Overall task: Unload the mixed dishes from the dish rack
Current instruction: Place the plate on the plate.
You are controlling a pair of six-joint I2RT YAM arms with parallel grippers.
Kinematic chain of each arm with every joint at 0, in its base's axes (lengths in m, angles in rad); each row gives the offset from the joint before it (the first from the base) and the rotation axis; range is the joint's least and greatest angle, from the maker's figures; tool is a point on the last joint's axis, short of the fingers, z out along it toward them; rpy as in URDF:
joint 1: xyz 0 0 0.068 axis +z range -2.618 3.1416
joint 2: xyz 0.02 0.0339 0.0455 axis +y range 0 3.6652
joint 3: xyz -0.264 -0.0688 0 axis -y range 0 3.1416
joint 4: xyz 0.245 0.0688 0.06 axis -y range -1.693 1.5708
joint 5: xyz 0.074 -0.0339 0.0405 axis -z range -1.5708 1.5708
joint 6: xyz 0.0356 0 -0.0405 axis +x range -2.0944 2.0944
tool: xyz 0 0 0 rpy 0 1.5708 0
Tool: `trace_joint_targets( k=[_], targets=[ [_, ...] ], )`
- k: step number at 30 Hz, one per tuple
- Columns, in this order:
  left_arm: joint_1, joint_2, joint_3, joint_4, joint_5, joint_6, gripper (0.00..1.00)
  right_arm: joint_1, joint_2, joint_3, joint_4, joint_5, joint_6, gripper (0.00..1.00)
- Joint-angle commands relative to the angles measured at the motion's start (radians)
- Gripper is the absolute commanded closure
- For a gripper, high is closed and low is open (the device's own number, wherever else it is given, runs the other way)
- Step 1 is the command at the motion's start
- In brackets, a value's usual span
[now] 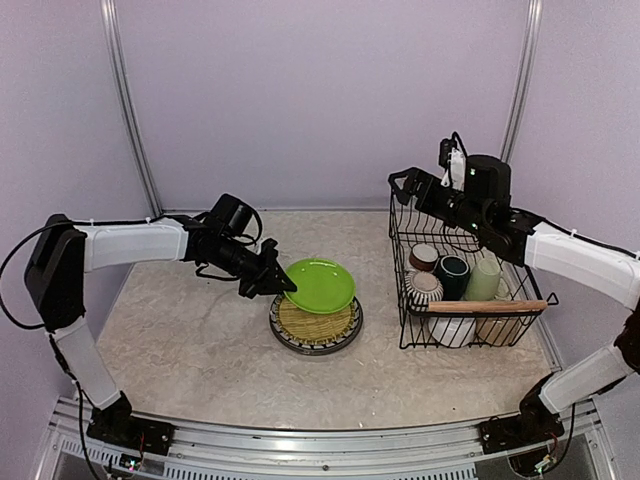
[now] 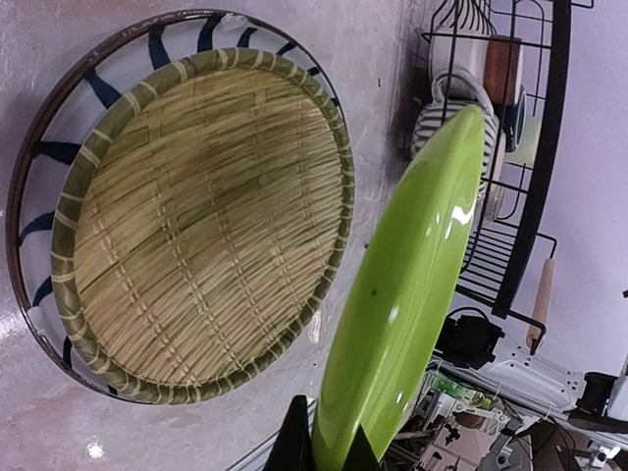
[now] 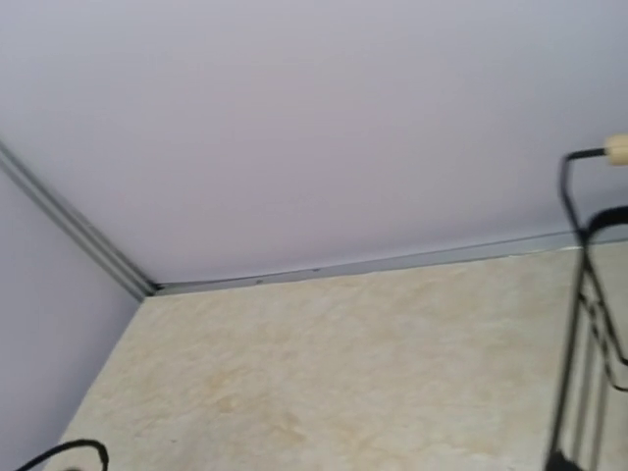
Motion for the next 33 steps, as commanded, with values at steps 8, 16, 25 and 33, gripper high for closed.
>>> trace_joint_targets(
  k=[8, 16, 25, 33],
  targets=[
    [-0.019, 0.142, 0.072, -0.054, -0.034, 0.017, 1.00, -0.009, -0.066, -0.057, -0.074, 0.084, -0.040, 0.00],
    [-0.019, 0.210, 0.101, -0.071, -0.002, 0.007, 1.00, -0.010, -0.083, -0.063, -0.095, 0.107, -0.041, 0.00],
    [-0.019, 0.240, 0.130, -0.115, -0.016, 0.018, 0.81, -0.010, -0.082, -0.048, -0.137, 0.140, -0.056, 0.00],
    [-0.019, 0.211, 0.130, -0.147, -0.091, 0.034, 0.51, -0.010, -0.096, -0.051, -0.175, 0.187, -0.078, 0.00]
  ],
)
